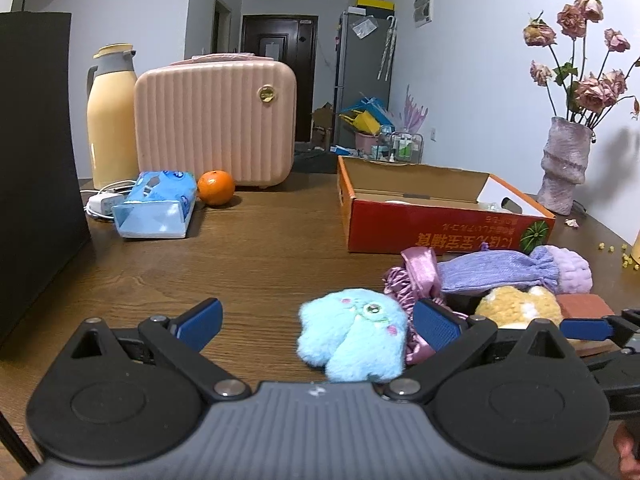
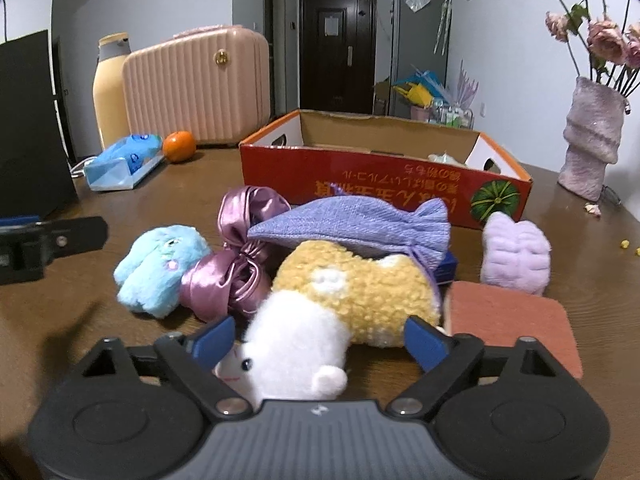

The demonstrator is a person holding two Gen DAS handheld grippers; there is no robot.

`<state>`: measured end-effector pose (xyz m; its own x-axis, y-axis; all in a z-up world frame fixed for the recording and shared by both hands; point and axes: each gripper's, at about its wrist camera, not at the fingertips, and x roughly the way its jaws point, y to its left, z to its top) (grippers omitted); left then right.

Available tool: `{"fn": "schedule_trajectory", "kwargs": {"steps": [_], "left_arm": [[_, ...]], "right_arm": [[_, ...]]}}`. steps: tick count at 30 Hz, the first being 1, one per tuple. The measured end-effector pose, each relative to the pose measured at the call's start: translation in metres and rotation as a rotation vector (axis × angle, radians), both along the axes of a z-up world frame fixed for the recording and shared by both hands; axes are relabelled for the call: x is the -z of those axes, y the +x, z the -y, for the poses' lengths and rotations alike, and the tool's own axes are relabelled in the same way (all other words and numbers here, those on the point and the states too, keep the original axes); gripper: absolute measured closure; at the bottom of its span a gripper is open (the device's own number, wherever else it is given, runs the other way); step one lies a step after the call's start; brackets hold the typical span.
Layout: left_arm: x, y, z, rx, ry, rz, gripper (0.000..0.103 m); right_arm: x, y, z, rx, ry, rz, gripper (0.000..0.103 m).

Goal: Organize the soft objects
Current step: 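Grasp the white-and-yellow plush lamb with the right gripper while the left grasps the blue plush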

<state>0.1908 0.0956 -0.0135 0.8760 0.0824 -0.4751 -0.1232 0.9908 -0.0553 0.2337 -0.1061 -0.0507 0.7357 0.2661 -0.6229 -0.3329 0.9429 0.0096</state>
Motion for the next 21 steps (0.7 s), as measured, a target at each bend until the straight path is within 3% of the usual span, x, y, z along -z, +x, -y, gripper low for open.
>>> {"fn": "schedule_trajectory", "kwargs": {"steps": [2,7,21], "left_arm": [[0.001,0.000,-0.004,-0.008,-0.004,-0.005,0.000],[0.002,0.002,-0.012,-0.020,-0.035,-0.022,0.000],[0.005,0.004,-0.008,-0.010,-0.029,-0.038,0.000]], "right_arm": [[0.002,0.005,-0.002,0.002,-0.008,-0.009,0.018],[0.013,0.019,-0.001,-0.010,0.000,-0.074,0.046],[0.013,0.019,0.008,-0.041,0.058,-0.019,0.053]]}}
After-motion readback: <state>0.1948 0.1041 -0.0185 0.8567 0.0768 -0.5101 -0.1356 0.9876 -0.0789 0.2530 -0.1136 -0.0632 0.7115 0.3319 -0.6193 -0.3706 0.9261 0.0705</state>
